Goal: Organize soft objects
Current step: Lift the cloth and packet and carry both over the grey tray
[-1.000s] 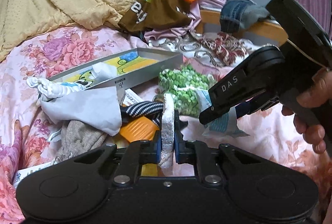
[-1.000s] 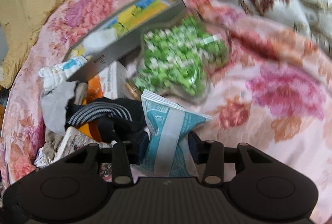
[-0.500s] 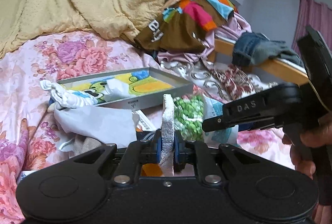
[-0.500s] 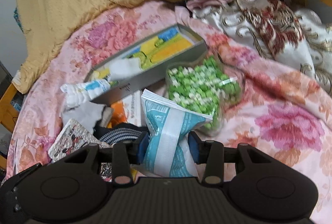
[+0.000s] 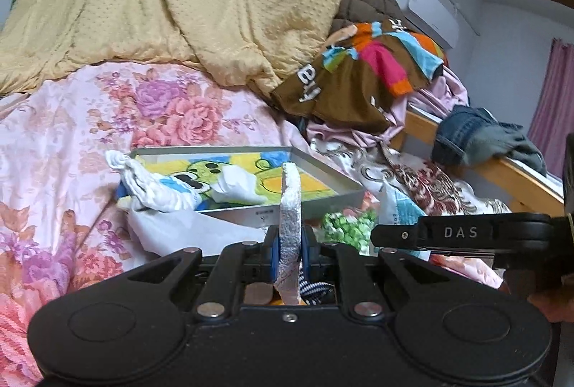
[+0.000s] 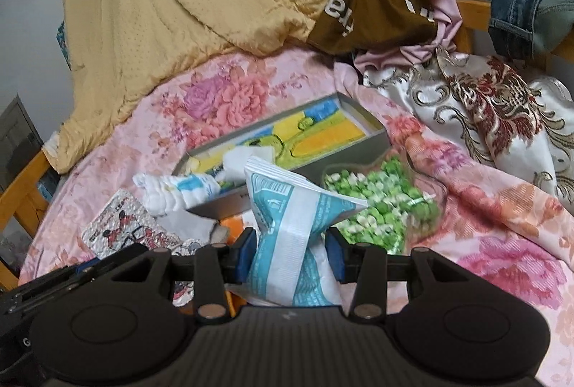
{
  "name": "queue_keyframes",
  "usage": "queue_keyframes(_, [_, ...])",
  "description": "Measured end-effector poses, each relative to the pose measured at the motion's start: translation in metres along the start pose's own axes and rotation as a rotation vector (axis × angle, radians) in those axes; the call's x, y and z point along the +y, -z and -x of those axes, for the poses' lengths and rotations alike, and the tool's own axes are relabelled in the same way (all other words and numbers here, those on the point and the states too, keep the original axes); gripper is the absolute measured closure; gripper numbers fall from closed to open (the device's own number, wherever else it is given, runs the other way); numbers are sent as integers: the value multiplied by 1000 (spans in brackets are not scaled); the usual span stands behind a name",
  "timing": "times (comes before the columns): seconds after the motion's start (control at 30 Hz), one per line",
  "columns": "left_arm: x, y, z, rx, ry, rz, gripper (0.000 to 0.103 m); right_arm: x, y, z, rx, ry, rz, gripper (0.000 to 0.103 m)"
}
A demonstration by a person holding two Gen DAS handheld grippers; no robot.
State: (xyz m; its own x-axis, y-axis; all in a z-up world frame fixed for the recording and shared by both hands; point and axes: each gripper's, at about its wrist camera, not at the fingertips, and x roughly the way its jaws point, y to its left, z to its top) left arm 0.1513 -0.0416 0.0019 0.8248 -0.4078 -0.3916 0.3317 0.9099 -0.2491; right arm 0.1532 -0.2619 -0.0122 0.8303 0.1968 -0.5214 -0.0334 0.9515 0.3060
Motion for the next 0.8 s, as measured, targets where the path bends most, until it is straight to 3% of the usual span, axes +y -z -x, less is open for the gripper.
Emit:
queue_keyframes(0.47, [9, -24, -18, -47, -32, -37, 90, 18, -7, 6, -139, -16, 78, 56])
queue_keyframes(0.8, [37, -40, -53, -57, -41, -5, 90, 30, -20, -30, -180, 4, 107, 56])
